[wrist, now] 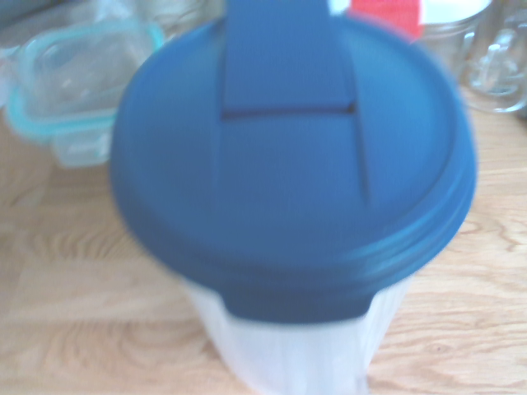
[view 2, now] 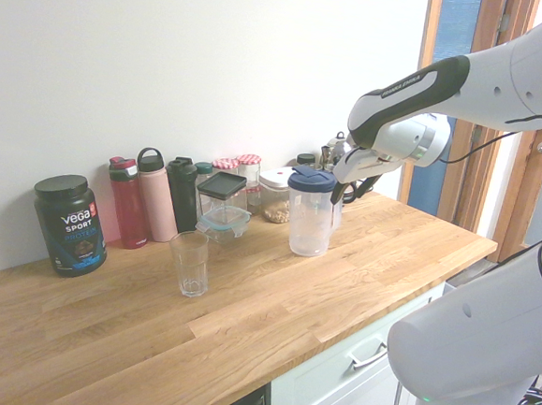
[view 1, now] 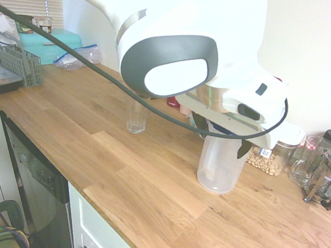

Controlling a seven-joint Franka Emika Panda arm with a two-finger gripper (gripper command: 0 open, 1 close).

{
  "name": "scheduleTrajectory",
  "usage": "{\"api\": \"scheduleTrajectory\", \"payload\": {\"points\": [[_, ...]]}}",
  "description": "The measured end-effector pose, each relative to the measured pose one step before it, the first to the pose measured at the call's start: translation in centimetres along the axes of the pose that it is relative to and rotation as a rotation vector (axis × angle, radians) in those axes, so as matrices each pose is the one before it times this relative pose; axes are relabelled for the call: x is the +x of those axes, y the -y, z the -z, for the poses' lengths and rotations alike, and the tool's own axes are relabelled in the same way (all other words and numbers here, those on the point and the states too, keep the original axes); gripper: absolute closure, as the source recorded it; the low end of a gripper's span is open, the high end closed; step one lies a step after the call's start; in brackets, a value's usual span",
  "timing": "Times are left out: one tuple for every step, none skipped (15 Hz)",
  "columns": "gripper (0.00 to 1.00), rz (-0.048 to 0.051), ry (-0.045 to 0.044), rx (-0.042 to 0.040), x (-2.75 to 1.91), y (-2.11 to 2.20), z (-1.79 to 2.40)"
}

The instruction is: Pour me some water

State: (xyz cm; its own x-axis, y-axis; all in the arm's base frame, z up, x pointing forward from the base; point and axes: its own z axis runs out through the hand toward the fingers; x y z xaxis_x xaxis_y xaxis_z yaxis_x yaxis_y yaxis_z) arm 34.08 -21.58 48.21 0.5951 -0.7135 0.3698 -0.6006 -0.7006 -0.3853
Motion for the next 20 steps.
{"api": "scheduleTrajectory", "payload": {"points": [[0.0,0.01345,0.00253,0.00518,-0.123,0.046,-0.124],[0.0,0.01208,0.00434,0.00961,-0.133,0.331,-0.32],[0.0,0.01017,0.00338,0.00839,-0.134,0.522,-0.498],[0.0,0.01027,0.0008,0.0065,-0.119,0.544,-0.552],[0.0,0.00738,-0.00662,0.00174,-0.017,0.417,-0.623],[1.0,0.00563,-0.00801,-0.00042,0.008,0.339,-0.658],[1.0,0.0035,-0.00874,-0.00153,0.039,0.279,-0.642],[1.0,0.00292,-0.00544,-0.00512,0.03,0.102,-0.568],[1.0,-0.00062,-0.00237,-0.00549,0.036,-0.094,-0.359],[1.0,-0.00028,0.00165,-0.0032,-0.006,-0.084,-0.21],[1.0,-0.00005,0.00011,-0.00087,0.031,-0.132,-0.02],[1.0,-0.00005,-0.00114,-0.00039,0.044,-0.129,0.026],[1.0,-0.00064,-0.00231,-0.00009,0.059,-0.138,0.034],[1.0,-0.00052,-0.00269,-0.00031,0.079,-0.202,0.028],[1.0,-0.00016,-0.00296,-0.00068,0.038,-0.036,-0.022],[1.0,0.00013,-0.00107,-0.00051,0.01,-0.001,-0.036],[1.0,0.00041,-0.00068,-0.00086,0.002,0.008,-0.071],[1.0,-0.00002,0.0012,-0.00166,-0.014,-0.019,-0.121],[1.0,0.00009,0.00199,-0.00156,-0.024,-0.016,-0.121],[1.0,0.00135,0.00206,-0.00124,-0.038,0.039,-0.129]]}}
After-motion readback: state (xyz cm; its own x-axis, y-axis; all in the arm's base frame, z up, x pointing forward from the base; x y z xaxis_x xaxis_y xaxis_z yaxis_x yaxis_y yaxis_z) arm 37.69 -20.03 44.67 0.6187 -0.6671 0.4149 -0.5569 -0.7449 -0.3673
